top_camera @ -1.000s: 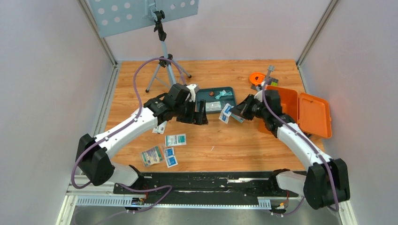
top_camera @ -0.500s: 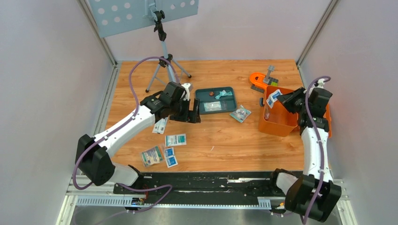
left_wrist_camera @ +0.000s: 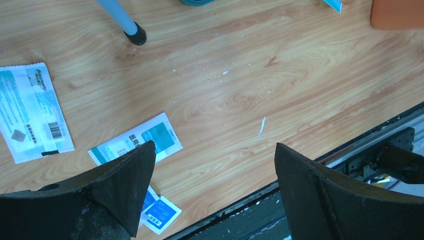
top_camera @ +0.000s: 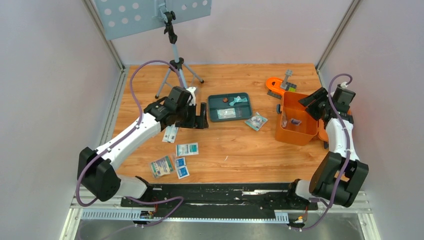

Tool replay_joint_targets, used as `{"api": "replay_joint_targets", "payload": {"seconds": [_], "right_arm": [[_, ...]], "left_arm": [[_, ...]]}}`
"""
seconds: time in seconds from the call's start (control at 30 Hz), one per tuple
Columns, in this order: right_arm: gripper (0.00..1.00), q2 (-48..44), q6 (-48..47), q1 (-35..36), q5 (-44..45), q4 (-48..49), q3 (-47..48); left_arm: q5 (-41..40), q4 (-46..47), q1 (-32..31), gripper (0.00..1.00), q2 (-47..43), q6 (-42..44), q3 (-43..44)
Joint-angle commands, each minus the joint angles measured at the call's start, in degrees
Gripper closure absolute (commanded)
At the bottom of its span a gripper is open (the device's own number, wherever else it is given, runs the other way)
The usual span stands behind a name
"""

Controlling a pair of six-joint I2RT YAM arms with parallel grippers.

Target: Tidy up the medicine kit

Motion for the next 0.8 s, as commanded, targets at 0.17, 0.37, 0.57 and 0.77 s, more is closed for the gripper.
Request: {"api": "replay_joint_targets", "payload": {"seconds": [0.17,0.37,0.57,0.77], "right_arm": [[0.36,-7.6,-7.4,7.8,13.0,-2.0,7.2],[0.41,-9.2,-15.0,30.8,27.3,-3.7,3.7],[0.51,-0.9,-25.1,48.3,39.5,-4.5,0.2],[0.47,11.1,-29.9,54.8,45.5,-4.5,1.4]], "left_arm": [[-1.6,0.0,2.5,0.03,-3.1,0.5,-1.5],[-3.3,-0.1,3.9,0.03,-4.4,-0.9,-2.1],[-4.1,-0.2,5.6,0.03,-6.2,-2.0,-3.7],[-3.7,0.0,6.3,0.03,-6.2,-2.6,-4.2]]}}
